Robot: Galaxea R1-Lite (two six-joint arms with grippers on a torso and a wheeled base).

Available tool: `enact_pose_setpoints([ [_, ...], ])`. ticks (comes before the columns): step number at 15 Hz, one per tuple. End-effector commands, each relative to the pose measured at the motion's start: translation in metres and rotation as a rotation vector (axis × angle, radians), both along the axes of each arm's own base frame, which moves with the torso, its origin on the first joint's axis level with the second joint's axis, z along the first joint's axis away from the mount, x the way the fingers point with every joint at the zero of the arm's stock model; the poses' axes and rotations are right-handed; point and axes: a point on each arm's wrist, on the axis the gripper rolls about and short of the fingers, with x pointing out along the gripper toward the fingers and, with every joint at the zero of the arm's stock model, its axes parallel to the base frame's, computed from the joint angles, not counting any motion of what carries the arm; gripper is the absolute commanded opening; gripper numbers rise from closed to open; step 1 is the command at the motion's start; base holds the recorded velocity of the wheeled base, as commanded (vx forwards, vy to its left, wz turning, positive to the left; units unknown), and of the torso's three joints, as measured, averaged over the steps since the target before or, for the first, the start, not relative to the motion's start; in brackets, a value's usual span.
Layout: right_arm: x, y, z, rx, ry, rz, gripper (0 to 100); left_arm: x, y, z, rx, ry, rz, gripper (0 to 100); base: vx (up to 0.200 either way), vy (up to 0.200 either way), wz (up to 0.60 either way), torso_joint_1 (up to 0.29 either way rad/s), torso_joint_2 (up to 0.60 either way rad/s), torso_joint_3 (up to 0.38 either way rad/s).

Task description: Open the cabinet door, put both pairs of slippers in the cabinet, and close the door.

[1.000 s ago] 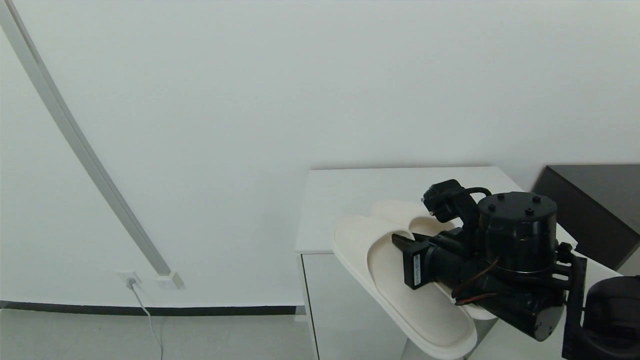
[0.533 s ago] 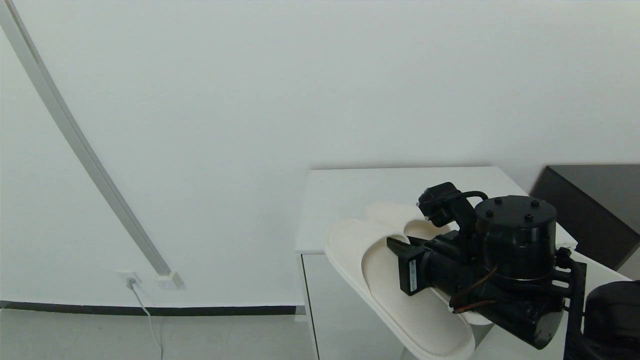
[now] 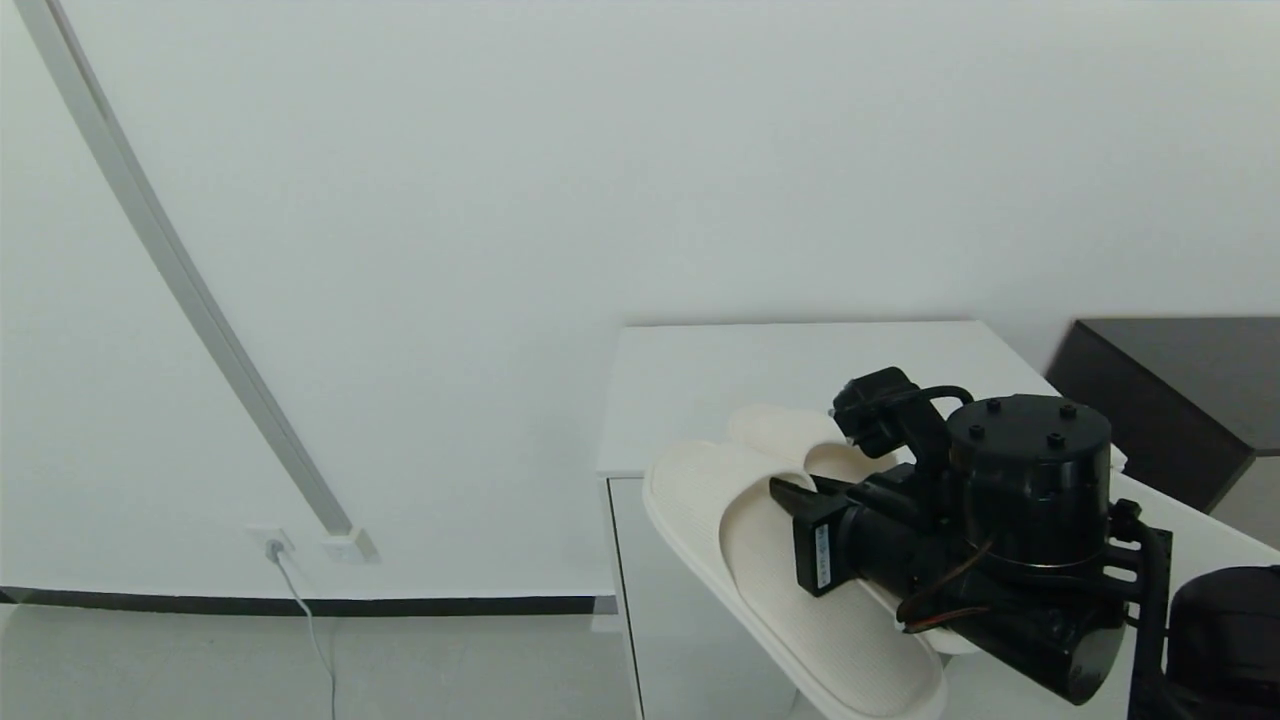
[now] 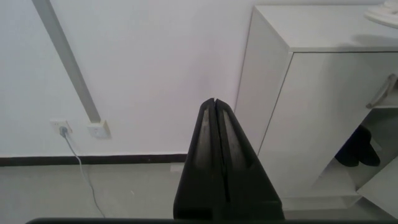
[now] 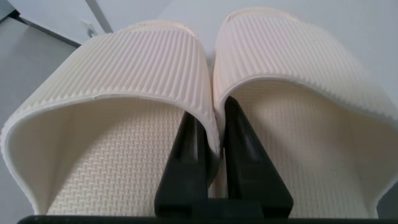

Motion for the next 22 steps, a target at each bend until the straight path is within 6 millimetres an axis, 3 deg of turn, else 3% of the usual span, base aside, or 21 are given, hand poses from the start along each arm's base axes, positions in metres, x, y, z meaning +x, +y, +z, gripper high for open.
enact_pose_setpoints([
  [1,0.0006,0.0007,-0.0019,-0.005,0.005,0.000,0,0.0001,0.0000,-0.0001,-0.001,0.002,0.001,0,-0.200,0.000,0.00,-0.017,0.00,0.007],
  [3,0.0003,0.0004,-0.0027,-0.008,0.007,0.000,0,0.0001,0.0000,-0.0001,-0.001,0.002,0.001,0,-0.200,0.000,0.00,0.002,0.00,0.002],
  [19,-0.0017,0.0002,-0.0046,-0.014,0.011,0.004,0,0.0001,0.0000,-0.0001,-0.001,0.002,0.002,0,0.000,0.000,0.00,0.000,0.00,0.000],
  [22,-0.0026,-0.0002,-0.0037,-0.012,0.009,0.004,0,0.0001,0.0001,-0.0001,-0.001,0.002,0.004,0,0.000,-0.200,0.00,-0.006,0.00,0.002],
])
